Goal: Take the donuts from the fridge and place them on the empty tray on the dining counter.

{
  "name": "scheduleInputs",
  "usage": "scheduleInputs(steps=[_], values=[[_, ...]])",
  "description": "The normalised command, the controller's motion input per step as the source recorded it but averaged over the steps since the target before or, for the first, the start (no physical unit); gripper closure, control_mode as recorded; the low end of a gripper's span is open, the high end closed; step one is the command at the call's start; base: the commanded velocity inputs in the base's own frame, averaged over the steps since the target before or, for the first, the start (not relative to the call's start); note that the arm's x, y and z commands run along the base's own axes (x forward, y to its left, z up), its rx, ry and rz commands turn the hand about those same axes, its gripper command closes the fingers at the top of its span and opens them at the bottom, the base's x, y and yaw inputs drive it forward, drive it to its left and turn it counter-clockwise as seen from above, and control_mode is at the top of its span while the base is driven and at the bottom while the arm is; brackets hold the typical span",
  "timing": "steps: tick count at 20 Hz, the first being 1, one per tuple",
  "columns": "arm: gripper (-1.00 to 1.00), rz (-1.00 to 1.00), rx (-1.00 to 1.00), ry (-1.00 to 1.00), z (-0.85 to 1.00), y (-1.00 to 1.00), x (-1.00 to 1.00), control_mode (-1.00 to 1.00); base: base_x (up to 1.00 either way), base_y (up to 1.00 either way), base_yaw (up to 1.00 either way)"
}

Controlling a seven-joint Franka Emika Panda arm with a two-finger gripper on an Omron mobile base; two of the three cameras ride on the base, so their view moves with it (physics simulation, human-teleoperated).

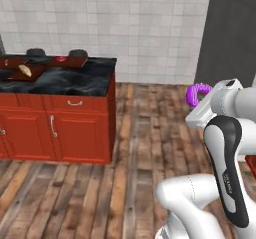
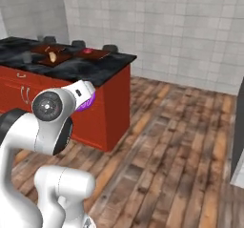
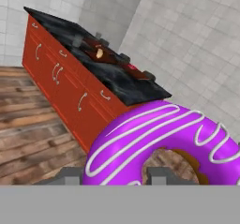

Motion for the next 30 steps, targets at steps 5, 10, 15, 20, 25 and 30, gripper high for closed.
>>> scheduleInputs(steps=[5,10,15,20,25,30], values=[[1.0,0.0,0.0,0.0,0.0,0.0,0.0,1.0,1.0,-0.56,0.32],[1.0,0.0,0.0,0.0,0.0,0.0,0.0,1.0,1.0,-0.62,0.31],[1.0,0.0,0.0,0.0,0.0,0.0,0.0,1.0,1.0,-0.67,0.29],[1.0,0.0,0.0,0.0,0.0,0.0,0.0,1.0,1.0,-0.67,0.29],[1.0,0.0,0.0,0.0,0.0,0.0,0.0,1.0,1.0,-0.67,0.3],[1.0,0.0,0.0,0.0,0.0,0.0,0.0,1.0,1.0,-0.59,0.32]])
